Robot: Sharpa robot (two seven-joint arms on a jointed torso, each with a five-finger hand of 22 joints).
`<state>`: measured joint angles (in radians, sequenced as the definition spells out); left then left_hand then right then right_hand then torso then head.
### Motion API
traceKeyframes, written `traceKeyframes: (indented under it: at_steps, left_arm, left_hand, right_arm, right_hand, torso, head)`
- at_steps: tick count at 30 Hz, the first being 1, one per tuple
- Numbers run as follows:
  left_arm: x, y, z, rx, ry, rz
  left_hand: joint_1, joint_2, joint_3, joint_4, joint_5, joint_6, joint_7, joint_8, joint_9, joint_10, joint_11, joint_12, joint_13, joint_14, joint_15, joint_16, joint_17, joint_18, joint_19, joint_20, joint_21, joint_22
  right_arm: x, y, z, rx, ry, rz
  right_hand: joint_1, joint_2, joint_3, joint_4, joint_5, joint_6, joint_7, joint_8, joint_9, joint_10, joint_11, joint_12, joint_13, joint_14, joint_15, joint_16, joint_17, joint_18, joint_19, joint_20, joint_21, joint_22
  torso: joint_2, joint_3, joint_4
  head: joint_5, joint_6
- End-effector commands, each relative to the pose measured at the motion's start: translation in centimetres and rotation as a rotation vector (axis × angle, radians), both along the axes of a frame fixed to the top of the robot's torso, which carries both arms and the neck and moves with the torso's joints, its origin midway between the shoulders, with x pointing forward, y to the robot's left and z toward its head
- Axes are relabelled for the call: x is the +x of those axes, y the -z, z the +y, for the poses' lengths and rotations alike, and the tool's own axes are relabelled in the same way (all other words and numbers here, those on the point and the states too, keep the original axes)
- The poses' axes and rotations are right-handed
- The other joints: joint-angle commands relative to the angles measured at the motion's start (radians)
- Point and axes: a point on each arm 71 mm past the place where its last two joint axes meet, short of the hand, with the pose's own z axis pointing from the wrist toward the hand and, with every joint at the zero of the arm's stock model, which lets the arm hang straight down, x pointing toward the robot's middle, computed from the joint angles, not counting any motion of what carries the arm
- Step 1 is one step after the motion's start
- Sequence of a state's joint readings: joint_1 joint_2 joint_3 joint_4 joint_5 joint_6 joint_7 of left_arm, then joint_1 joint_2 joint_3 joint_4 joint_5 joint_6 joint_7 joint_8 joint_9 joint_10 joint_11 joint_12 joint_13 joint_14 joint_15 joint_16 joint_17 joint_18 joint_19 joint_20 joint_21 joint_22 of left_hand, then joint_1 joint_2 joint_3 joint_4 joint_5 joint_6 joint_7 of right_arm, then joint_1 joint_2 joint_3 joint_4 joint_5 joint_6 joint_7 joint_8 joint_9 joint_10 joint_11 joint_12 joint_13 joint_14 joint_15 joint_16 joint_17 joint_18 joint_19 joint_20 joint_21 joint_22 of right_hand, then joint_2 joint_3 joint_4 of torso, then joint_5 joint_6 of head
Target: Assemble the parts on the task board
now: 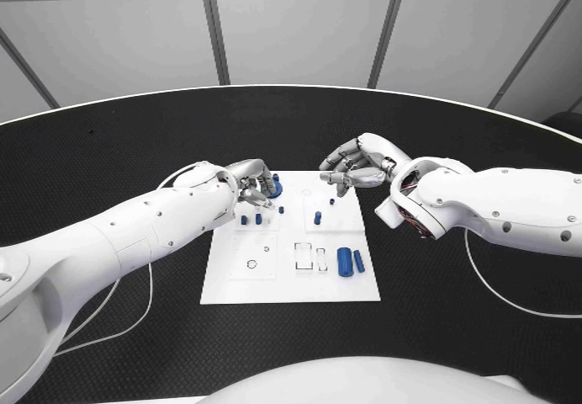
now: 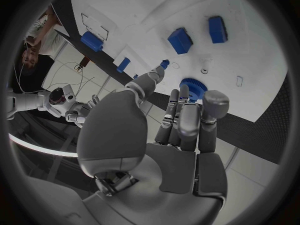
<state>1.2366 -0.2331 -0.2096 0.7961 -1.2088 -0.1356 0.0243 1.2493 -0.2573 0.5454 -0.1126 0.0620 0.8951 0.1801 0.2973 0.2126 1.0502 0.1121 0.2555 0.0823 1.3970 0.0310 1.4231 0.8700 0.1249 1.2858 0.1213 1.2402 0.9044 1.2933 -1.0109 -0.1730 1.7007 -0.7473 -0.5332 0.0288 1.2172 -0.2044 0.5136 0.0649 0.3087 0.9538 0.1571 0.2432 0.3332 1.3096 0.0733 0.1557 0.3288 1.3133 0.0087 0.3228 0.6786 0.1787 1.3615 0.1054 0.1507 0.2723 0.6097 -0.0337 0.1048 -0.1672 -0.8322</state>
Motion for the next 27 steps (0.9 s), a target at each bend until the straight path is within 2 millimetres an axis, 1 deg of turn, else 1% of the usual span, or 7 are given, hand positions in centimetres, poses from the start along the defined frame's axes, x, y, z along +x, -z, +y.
traceKeyframes:
  at_steps: [1, 4, 6, 8, 12, 20, 27]
  left_arm:
    - [0.0, -0.1, 0.1, -0.005, 0.005, -0.001]
    - [-0.1, -0.1, 0.0, -0.006, 0.012, 0.003]
    - [-0.1, -0.1, -0.1, -0.006, 0.016, 0.006]
    - [-0.1, -0.1, -0.2, -0.005, 0.023, 0.011]
    - [-0.1, 0.1, -0.5, -0.004, 0.028, 0.013]
    - [0.0, 0.7, -0.7, 0.01, 0.017, 0.006]
    - [0.0, 1.1, -1.1, 0.03, 0.014, 0.017]
  left_hand:
    - [-0.001, 0.0, -0.041, 0.01, -0.005, -0.005, -0.003, -0.005, 0.003, -0.01, 0.001, -0.005, 0.004, -0.009, 0.001, -0.006, -0.002, 0.005, -0.006, -0.003, -0.008, -0.007]
    - [0.002, 0.013, -0.07, 0.022, -0.006, 0.009, -0.006, -0.001, 0.008, -0.003, -0.003, 0.0, 0.009, -0.014, -0.002, -0.012, -0.03, 0.004, 0.0, -0.004, -0.005, -0.001]
    - [0.012, 0.028, -0.076, 0.028, -0.006, 0.024, -0.013, 0.005, 0.012, 0.013, -0.009, 0.007, 0.014, -0.014, -0.007, -0.017, -0.053, 0.002, 0.007, -0.007, 0.001, 0.01]
    - [0.02, 0.045, -0.072, 0.033, -0.007, 0.04, -0.02, 0.009, 0.015, 0.031, -0.015, 0.012, 0.018, -0.006, -0.013, -0.015, -0.049, -0.003, 0.021, -0.009, 0.014, 0.033]
    - [0.022, 0.06, -0.063, 0.043, -0.008, 0.064, -0.03, 0.013, 0.02, 0.058, -0.024, 0.009, 0.02, 0.005, -0.021, -0.012, -0.039, -0.007, 0.036, -0.011, 0.028, 0.056]
    - [0.019, 0.062, -0.06, 0.047, -0.007, 0.067, -0.031, 0.012, 0.021, 0.067, -0.026, 0.006, 0.02, 0.007, -0.023, -0.012, -0.04, -0.009, 0.04, -0.013, 0.032, 0.063]
    - [0.015, 0.06, -0.06, 0.051, -0.007, 0.067, -0.03, 0.009, 0.02, 0.067, -0.025, 0.001, 0.018, 0.011, -0.023, -0.01, -0.029, -0.009, 0.04, -0.014, 0.032, 0.062]
  right_arm:
    - [0.0, 0.0, 0.0, 0.0, 0.0, 0.0]
    - [0.0, 0.0, 0.0, 0.0, 0.0, 0.0]
    - [0.0, 0.0, 0.0, 0.0, -0.001, 0.0]
    - [0.0, 0.0, 0.1, 0.0, -0.002, 0.0]
    - [0.0, 0.0, 0.1, 0.0, -0.002, 0.0]
    - [0.0, 0.0, 0.2, 0.001, -0.004, 0.0]
    - [0.0, 0.0, 0.3, 0.002, -0.006, 0.0]
  right_hand:
    - [0.012, 0.0, 0.006, 0.0, 0.004, -0.001, -0.002, 0.005, 0.002, -0.007, -0.001, 0.004, 0.001, -0.002, -0.001, -0.004, 0.002, 0.003, 0.002, 0.001, 0.002, -0.001]
    - [0.012, 0.0, 0.006, 0.0, 0.004, -0.001, -0.002, 0.005, 0.002, -0.007, -0.001, 0.004, 0.001, -0.002, -0.001, -0.004, 0.002, 0.003, 0.002, 0.001, 0.002, -0.001]
    - [0.012, 0.0, 0.006, 0.0, 0.004, -0.001, -0.002, 0.005, 0.002, -0.007, -0.001, 0.004, 0.001, -0.002, -0.001, -0.004, 0.002, 0.003, 0.002, 0.001, 0.002, -0.001]
    - [0.012, 0.0, 0.006, 0.0, 0.004, -0.001, -0.002, 0.005, 0.002, -0.007, -0.001, 0.004, 0.001, -0.002, -0.001, -0.004, 0.002, 0.003, 0.002, 0.001, 0.002, -0.001]
    - [0.012, 0.0, 0.006, 0.0, 0.004, -0.001, -0.002, 0.005, 0.002, -0.007, -0.001, 0.004, 0.001, -0.002, -0.001, -0.004, 0.002, 0.003, 0.002, 0.001, 0.002, -0.001]
    - [0.01, 0.001, 0.005, 0.0, 0.006, -0.001, -0.002, 0.007, 0.002, -0.007, -0.002, 0.004, 0.006, -0.001, -0.002, -0.007, 0.007, 0.002, 0.003, 0.001, 0.003, -0.002]
    - [0.01, 0.001, 0.005, 0.0, 0.006, -0.001, -0.002, 0.007, 0.002, -0.007, -0.002, 0.004, 0.006, -0.001, -0.002, -0.007, 0.007, 0.002, 0.003, 0.001, 0.003, -0.002]
  torso:
    - [0.003, 0.0001, -0.0021]
    - [0.004, -0.0001, -0.003]
    - [0.004, 0.0005, -0.0047]
    - [0.004, 0.0005, -0.0049]
    - [0.005, -0.0004, -0.004]
    - [0.005, 0.0, -0.0063]
    - [0.004, 0.0009, -0.0062]
  head:
    - [0.003, 0.004]
    - [0.004, 0.005]
    - [0.006, 0.006]
    - [0.007, 0.006]
    - [0.006, 0.006]
    - [0.005, 0.005]
    - [0.002, 0.005]
